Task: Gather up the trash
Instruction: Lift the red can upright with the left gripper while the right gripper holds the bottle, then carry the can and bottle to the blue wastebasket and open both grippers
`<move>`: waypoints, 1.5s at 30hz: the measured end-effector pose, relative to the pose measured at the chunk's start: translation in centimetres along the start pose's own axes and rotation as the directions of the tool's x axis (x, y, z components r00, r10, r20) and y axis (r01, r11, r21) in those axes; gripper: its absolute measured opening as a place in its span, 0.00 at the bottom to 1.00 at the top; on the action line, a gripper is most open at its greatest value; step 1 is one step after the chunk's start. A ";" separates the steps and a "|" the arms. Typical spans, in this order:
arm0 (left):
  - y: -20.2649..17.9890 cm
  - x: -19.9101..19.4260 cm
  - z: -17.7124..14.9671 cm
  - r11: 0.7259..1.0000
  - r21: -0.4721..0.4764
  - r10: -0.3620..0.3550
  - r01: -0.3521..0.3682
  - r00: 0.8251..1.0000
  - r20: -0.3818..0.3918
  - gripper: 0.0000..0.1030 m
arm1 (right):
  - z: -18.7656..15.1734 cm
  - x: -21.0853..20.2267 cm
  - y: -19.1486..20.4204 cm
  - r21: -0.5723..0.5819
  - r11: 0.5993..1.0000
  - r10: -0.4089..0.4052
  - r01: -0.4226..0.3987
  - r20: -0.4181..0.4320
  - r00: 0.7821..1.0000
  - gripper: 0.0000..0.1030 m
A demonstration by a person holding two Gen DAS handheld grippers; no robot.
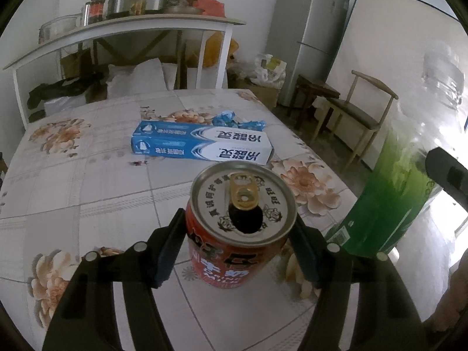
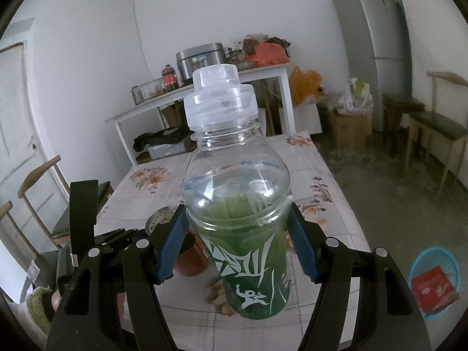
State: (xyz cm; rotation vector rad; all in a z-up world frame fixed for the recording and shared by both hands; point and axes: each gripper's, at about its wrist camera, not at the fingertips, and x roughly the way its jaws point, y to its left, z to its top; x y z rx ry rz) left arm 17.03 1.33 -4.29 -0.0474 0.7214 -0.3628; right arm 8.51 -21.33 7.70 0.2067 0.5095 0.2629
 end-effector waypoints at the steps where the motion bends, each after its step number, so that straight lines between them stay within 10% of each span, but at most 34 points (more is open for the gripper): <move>1: 0.0 -0.1 0.1 1.000 0.002 0.005 -0.005 1.000 0.002 0.64 | 0.0 0.0 0.0 0.001 1.000 0.003 -0.003 -0.001 1.000 0.61; 45: -3.7 -6.7 1.4 0.994 0.061 0.089 -0.093 0.994 0.060 0.64 | -0.9 -5.2 -0.6 0.029 1.000 -0.013 0.010 0.102 0.995 0.61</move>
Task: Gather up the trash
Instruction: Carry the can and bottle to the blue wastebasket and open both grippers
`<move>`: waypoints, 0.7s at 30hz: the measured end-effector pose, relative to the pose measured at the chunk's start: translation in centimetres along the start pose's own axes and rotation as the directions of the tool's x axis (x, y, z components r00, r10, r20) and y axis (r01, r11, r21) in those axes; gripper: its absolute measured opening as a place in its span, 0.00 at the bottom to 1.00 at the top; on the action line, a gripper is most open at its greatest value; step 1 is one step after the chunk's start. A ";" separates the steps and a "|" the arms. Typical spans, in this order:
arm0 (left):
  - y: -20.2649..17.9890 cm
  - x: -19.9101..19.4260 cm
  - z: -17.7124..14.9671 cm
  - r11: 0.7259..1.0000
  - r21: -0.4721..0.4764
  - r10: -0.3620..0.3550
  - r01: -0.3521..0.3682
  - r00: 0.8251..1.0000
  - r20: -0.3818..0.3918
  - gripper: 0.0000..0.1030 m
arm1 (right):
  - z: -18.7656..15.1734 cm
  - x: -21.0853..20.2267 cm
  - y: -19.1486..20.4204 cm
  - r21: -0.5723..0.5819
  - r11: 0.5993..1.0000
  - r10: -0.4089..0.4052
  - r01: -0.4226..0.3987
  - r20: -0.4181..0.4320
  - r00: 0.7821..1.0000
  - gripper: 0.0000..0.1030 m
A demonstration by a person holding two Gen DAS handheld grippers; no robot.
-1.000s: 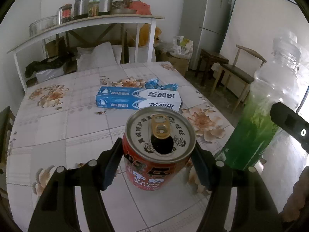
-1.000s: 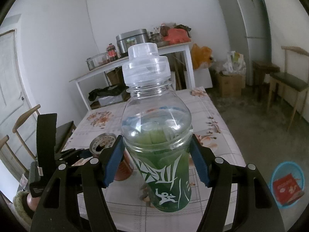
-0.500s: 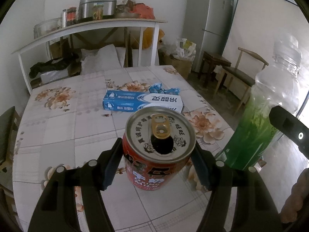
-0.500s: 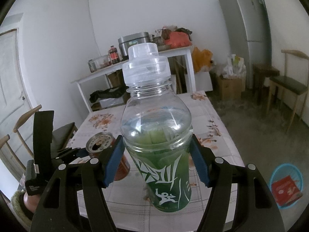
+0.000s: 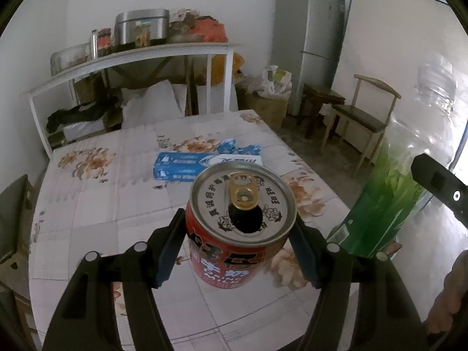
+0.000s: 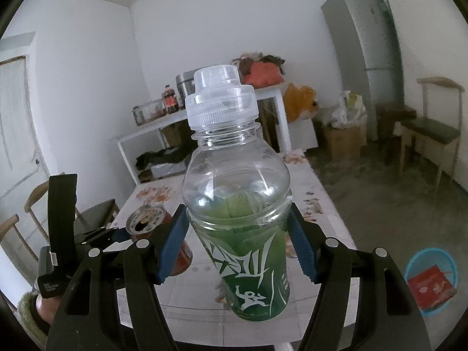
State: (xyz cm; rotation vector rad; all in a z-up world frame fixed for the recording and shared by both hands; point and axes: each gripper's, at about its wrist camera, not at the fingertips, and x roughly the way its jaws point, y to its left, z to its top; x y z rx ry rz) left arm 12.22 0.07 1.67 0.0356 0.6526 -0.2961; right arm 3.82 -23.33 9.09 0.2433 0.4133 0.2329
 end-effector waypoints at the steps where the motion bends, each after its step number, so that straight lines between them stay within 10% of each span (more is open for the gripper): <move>1: -0.5 -0.1 0.1 1.000 0.009 -0.004 0.004 1.000 0.003 0.64 | 0.0 -0.5 -0.3 0.006 1.000 -0.007 0.007 0.009 1.000 0.61; 14: -8.9 0.2 2.9 0.974 0.111 -0.196 0.195 0.981 -0.003 0.65 | -0.5 -8.2 -7.4 0.116 0.970 -0.226 0.213 0.110 0.968 0.61; 21: -17.3 2.7 5.5 0.888 0.131 -0.428 0.440 0.897 -0.109 0.65 | -1.8 -14.0 -13.9 0.271 0.881 -0.431 0.389 0.116 0.895 0.61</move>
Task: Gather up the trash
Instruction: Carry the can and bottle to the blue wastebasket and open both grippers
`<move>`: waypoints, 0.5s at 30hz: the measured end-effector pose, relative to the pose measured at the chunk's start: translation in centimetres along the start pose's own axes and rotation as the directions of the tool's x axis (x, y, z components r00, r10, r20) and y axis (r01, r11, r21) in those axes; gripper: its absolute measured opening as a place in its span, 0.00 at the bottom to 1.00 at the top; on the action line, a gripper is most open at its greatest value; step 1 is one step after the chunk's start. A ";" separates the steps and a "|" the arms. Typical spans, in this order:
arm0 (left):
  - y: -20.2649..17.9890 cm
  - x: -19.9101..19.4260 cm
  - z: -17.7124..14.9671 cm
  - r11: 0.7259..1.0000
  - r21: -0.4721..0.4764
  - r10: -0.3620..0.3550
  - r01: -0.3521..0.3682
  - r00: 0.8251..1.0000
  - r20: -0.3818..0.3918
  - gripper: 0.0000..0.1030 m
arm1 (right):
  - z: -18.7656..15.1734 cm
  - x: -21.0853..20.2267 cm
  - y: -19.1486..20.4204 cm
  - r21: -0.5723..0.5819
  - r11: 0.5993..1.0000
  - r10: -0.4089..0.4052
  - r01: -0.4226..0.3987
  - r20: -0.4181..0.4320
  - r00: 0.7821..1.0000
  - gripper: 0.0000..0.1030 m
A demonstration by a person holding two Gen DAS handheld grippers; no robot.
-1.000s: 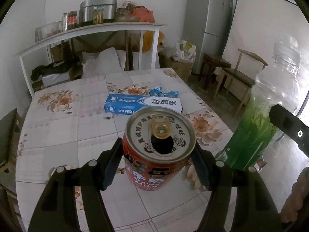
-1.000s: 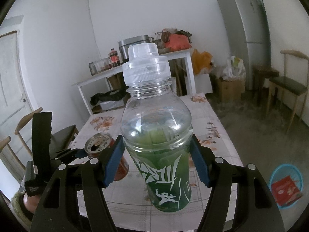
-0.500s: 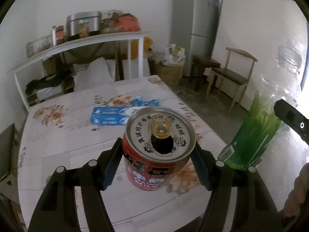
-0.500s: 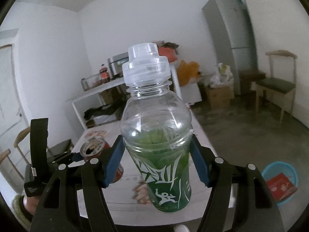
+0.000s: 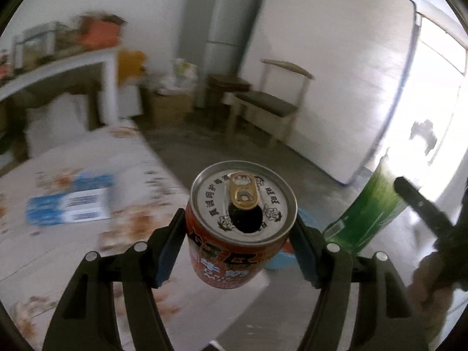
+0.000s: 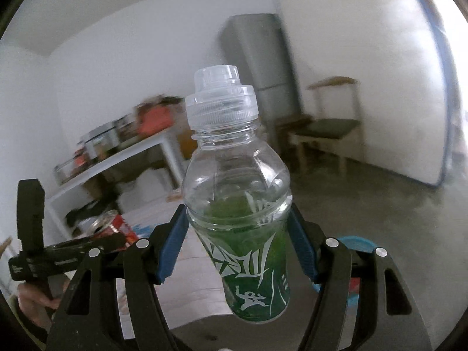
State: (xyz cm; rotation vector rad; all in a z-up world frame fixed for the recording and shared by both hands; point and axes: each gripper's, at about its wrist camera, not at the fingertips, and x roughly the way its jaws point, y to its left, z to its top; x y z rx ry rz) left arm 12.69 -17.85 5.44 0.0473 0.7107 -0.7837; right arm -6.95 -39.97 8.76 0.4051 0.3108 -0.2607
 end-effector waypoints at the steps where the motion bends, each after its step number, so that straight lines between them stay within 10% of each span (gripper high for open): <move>1: -0.9 1.2 0.4 0.999 0.002 -0.034 0.034 0.999 -0.024 0.65 | 0.0 -0.2 -0.9 0.018 1.000 -0.024 0.024 0.001 1.000 0.61; 9: -7.7 13.2 2.0 0.982 0.001 -0.183 0.191 0.941 -0.284 0.65 | -2.3 -0.5 -10.7 0.251 0.949 -0.182 0.193 -0.066 0.981 0.61; 15: -11.0 21.6 1.5 0.983 0.008 -0.162 0.182 0.893 -0.419 0.65 | -4.8 2.7 -17.2 0.433 0.868 -0.186 0.242 -0.169 0.968 0.61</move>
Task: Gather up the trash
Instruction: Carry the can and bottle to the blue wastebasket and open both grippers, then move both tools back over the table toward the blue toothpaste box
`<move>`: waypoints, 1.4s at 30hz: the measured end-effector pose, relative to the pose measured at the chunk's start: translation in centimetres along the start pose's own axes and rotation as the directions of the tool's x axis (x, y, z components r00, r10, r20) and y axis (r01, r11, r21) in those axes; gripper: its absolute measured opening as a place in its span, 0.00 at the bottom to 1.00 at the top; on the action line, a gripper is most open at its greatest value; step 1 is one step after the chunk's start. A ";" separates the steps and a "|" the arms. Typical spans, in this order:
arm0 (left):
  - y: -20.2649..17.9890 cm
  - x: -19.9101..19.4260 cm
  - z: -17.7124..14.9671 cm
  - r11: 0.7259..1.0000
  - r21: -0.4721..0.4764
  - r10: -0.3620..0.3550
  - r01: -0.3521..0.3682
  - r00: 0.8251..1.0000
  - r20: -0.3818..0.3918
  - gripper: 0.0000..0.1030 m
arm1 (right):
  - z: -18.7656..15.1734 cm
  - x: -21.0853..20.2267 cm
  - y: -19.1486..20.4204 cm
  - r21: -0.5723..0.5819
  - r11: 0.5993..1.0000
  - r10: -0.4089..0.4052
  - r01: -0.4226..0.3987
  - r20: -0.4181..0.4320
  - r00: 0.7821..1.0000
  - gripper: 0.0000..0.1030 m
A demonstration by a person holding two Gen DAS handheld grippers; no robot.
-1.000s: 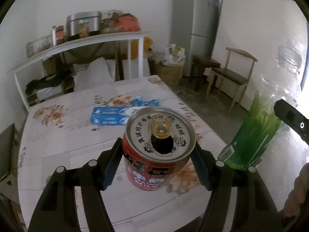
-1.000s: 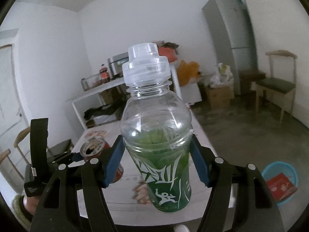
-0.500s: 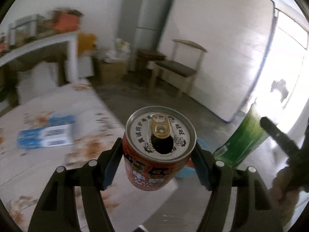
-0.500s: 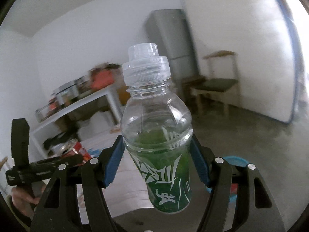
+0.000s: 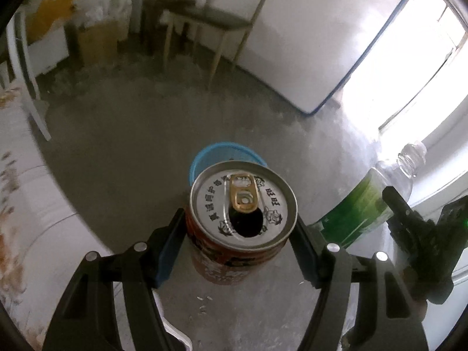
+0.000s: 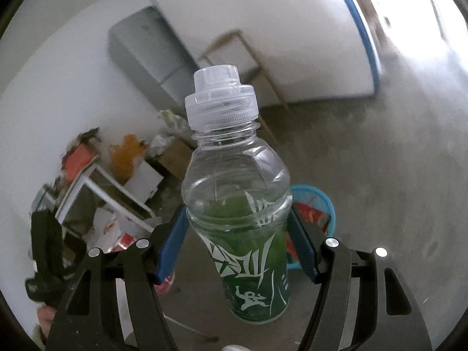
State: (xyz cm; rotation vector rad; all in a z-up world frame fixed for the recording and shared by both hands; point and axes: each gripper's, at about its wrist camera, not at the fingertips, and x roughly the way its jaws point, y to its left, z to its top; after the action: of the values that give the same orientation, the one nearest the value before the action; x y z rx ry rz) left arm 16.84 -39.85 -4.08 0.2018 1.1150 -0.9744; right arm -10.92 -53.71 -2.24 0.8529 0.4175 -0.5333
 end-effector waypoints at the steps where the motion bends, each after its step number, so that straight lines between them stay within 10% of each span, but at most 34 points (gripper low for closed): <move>1: -0.2 1.3 0.6 1.000 -0.003 0.006 -0.006 1.000 -0.016 0.65 | 0.4 1.1 -0.9 0.030 1.000 -0.004 0.005 -0.013 1.000 0.61; 10: 0.0 6.0 3.3 0.998 -0.060 0.027 -0.030 0.999 -0.043 0.64 | 2.3 13.7 -5.4 0.251 0.968 0.038 -0.013 -0.094 0.995 0.65; 15: 0.5 11.6 5.9 0.994 -0.111 -0.023 0.010 0.994 -0.111 0.66 | -1.8 21.8 -10.8 0.317 0.928 -0.074 0.193 -0.351 0.933 0.73; 27: 1.6 9.9 5.2 0.991 -0.126 -0.048 0.037 0.996 -0.081 0.76 | -5.2 13.6 -16.1 0.448 0.879 -0.036 0.161 -0.275 0.961 0.73; 42: 5.4 -8.1 -2.0 0.996 -0.069 -0.046 0.057 0.987 0.153 0.80 | -3.9 9.1 -7.7 0.261 0.965 0.082 -0.014 -0.251 0.965 0.74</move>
State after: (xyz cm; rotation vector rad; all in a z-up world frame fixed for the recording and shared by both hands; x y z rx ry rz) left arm 18.76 -31.00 0.03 0.0388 1.0182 -0.9769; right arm -8.84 -57.29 -14.09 1.1880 0.5738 -0.4359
